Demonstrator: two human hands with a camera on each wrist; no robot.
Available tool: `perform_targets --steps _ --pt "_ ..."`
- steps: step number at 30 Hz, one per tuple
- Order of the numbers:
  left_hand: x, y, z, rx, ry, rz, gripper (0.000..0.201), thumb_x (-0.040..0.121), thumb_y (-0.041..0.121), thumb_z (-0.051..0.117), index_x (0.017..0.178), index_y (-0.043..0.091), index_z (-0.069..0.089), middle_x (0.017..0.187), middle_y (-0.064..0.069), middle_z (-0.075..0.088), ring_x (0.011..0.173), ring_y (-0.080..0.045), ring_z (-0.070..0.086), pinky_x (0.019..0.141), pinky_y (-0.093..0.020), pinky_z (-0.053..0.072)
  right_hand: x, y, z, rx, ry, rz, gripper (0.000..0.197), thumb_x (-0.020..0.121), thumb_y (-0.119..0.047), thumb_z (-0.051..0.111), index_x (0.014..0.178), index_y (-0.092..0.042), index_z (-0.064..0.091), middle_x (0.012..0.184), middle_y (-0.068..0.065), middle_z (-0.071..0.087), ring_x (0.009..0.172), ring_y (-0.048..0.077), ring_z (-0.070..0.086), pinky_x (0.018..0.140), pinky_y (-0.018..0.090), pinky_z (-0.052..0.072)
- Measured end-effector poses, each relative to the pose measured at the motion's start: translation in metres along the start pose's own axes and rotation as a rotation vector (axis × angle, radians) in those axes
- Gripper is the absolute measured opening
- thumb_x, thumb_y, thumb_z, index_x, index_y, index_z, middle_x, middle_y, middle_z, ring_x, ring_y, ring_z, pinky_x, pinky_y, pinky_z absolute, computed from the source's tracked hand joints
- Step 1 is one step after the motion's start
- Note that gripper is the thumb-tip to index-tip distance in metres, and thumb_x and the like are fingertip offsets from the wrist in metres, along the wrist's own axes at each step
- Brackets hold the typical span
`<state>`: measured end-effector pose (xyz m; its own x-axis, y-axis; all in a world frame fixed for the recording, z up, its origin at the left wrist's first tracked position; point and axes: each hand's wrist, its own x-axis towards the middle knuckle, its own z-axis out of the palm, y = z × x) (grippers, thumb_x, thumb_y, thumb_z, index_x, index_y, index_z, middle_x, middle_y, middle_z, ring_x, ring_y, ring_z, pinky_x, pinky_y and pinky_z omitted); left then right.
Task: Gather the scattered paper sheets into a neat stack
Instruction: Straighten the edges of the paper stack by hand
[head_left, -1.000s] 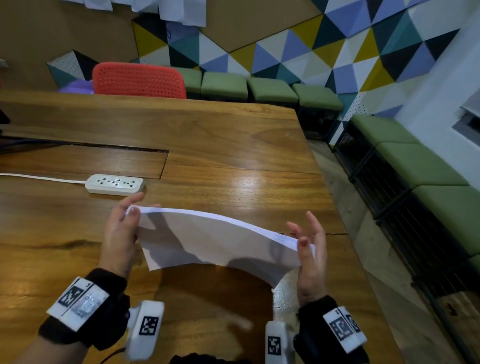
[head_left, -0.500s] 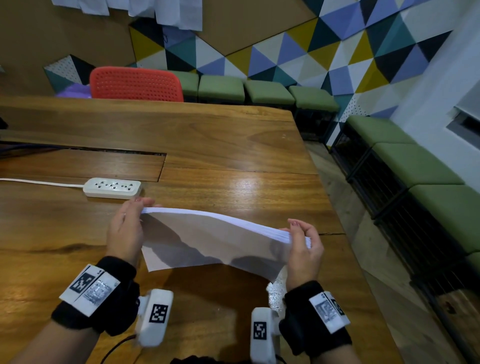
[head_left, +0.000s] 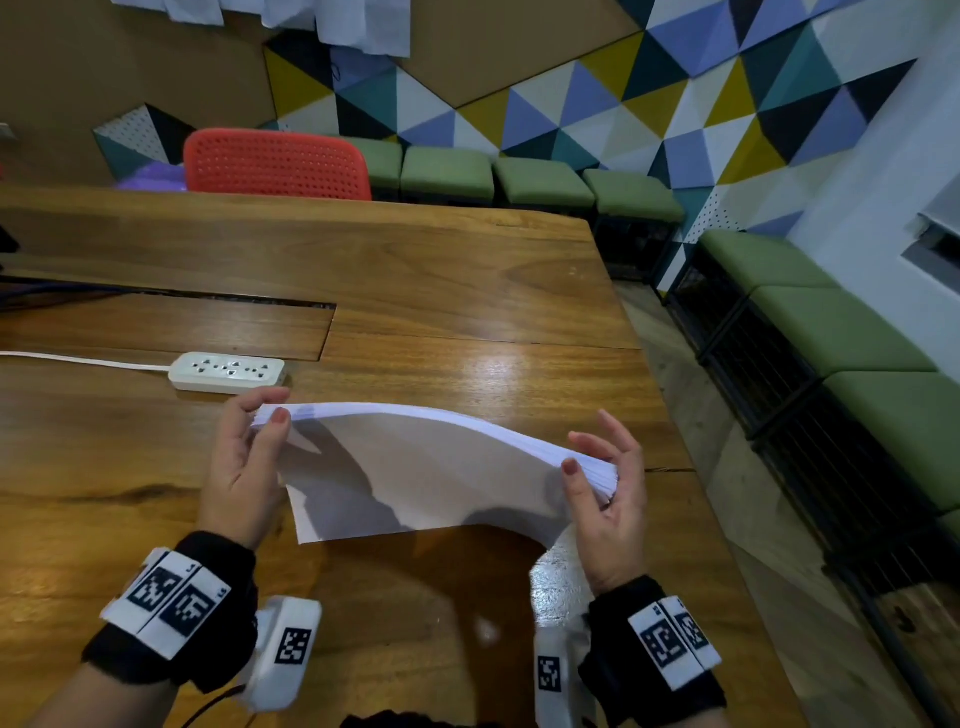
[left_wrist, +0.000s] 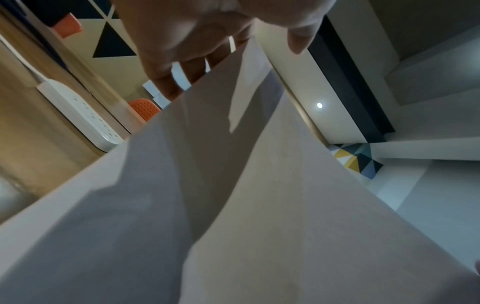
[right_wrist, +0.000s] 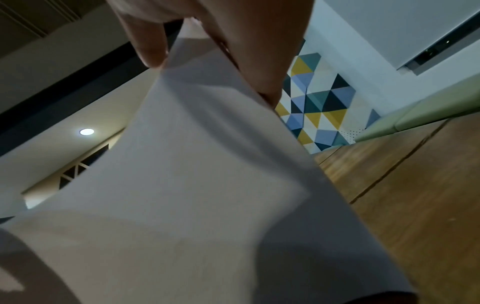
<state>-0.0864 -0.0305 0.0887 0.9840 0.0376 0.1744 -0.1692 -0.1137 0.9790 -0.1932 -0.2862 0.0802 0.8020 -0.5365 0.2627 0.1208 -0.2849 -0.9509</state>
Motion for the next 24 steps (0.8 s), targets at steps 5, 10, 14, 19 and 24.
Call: perform_targets --steps 5,10,14,19,24 --pt "-0.001 -0.006 -0.008 0.056 -0.029 0.122 0.031 0.093 0.007 0.045 0.091 0.037 0.054 0.083 0.009 0.056 0.071 0.012 0.054 0.058 -0.005 0.045 0.007 0.003 -0.004 0.069 0.0 -0.039 0.024 0.088 -0.016 0.057 0.098 -0.037 0.062 0.088 -0.013 0.066 0.066 -0.005 0.057 0.052 0.004 0.041" --pt "0.007 -0.008 -0.015 0.04 0.012 0.144 0.025 0.087 0.002 0.054 0.081 0.025 0.062 0.072 0.033 0.066 0.073 0.014 0.058 0.065 -0.002 0.046 0.016 0.001 -0.005 0.138 0.023 -0.058 0.013 0.073 -0.035 0.061 0.078 -0.039 0.073 0.076 -0.022 0.072 0.069 -0.004 0.063 0.06 0.006 0.047" --pt "0.013 -0.014 -0.023 -0.008 -0.059 0.081 0.025 0.086 -0.001 0.054 0.084 0.021 0.062 0.075 0.026 0.069 0.073 0.01 0.061 0.066 -0.005 0.049 0.021 -0.002 -0.009 0.176 -0.103 0.005 0.027 0.081 -0.017 0.06 0.107 -0.025 0.064 0.09 -0.029 0.071 0.09 -0.009 0.064 0.072 0.006 0.05" --pt "0.018 -0.021 -0.029 0.139 -0.322 -0.013 0.041 0.077 -0.006 0.061 0.094 0.031 0.064 0.087 0.007 0.071 0.083 0.006 0.064 0.073 -0.011 0.053 0.022 0.007 -0.011 0.14 -0.187 0.046 0.064 0.064 -0.062 0.064 0.122 -0.038 0.052 0.107 -0.015 0.07 0.101 0.001 0.065 0.077 0.017 0.055" --pt "0.021 -0.014 -0.02 0.305 -0.304 0.094 0.058 0.084 0.008 0.061 0.073 0.066 0.062 0.073 0.038 0.065 0.072 0.004 0.061 0.059 -0.01 0.047 0.026 -0.006 -0.002 -0.093 -0.097 -0.021 0.041 0.065 -0.077 0.05 0.092 -0.05 0.065 0.098 -0.032 0.066 0.094 0.001 0.064 0.077 0.035 0.059"
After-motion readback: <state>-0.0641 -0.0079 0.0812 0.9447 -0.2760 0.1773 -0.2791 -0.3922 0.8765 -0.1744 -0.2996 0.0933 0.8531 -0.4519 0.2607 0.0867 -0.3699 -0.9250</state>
